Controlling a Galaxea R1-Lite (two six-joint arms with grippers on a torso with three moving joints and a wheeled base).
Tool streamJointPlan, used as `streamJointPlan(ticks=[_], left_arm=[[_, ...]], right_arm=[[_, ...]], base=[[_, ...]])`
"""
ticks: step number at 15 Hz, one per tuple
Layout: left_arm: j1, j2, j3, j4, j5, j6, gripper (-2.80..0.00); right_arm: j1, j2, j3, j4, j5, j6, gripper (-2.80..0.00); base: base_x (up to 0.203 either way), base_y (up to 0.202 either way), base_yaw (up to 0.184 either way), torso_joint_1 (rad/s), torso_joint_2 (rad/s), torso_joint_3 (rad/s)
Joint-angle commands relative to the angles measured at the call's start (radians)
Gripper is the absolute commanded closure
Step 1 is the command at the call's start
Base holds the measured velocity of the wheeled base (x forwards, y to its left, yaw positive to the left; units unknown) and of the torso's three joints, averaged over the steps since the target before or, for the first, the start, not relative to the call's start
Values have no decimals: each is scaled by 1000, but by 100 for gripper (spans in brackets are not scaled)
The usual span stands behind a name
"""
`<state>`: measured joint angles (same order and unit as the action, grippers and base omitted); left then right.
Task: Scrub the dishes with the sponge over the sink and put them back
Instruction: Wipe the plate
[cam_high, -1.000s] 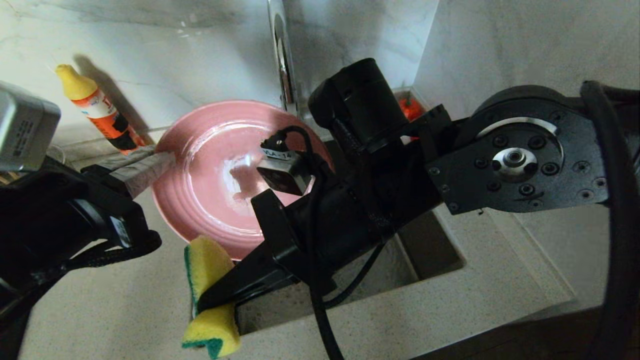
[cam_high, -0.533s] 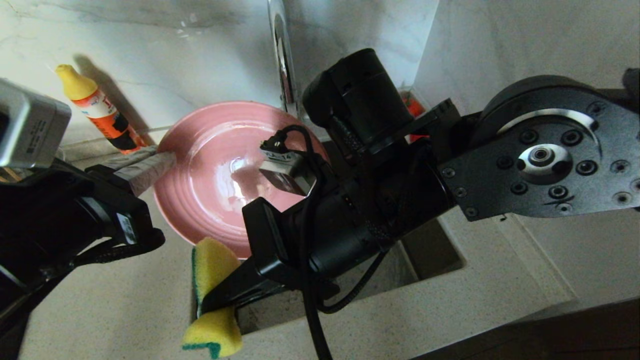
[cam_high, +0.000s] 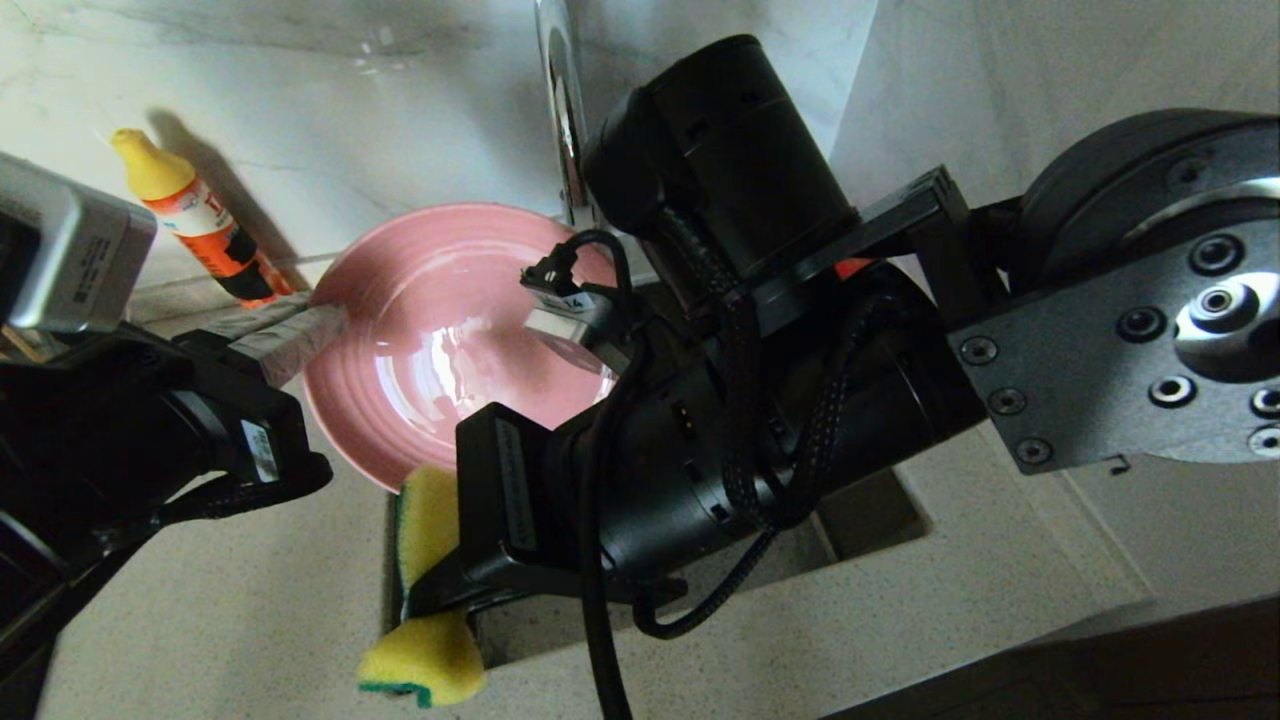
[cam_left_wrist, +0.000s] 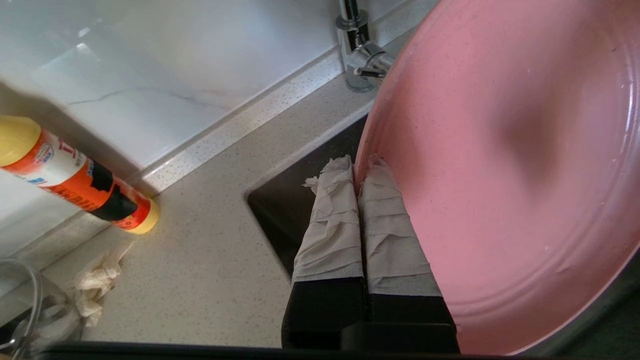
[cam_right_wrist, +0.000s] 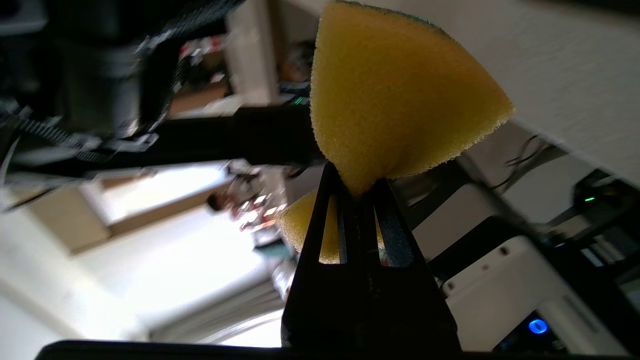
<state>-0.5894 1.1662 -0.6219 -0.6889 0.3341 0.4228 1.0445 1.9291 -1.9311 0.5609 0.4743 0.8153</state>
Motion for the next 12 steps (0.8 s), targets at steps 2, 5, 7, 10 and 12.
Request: streamJointPlan(ticks=[2, 5, 7, 10, 12], left_arm=[[0, 3, -2, -3, 5, 2, 0], [-1, 6, -5, -3, 5, 2, 0], [-1, 6, -15, -1, 5, 4, 0], [-1, 4, -21, 2, 3, 5, 0], [-1, 5, -18, 0, 3, 4, 0]], right_arm=[[6, 7, 1, 5, -69, 5, 0], [8, 2, 0, -7, -78, 2, 0], [15, 12, -1, -28, -83, 1, 0], [17, 16, -2, -41, -82, -3, 0], [41, 12, -2, -51, -80, -8, 0]], base=[[0, 0, 0, 0, 0, 0], [0, 0, 0, 0, 0, 0], [0, 0, 0, 0, 0, 0], [0, 0, 0, 0, 0, 0], [0, 0, 0, 0, 0, 0]])
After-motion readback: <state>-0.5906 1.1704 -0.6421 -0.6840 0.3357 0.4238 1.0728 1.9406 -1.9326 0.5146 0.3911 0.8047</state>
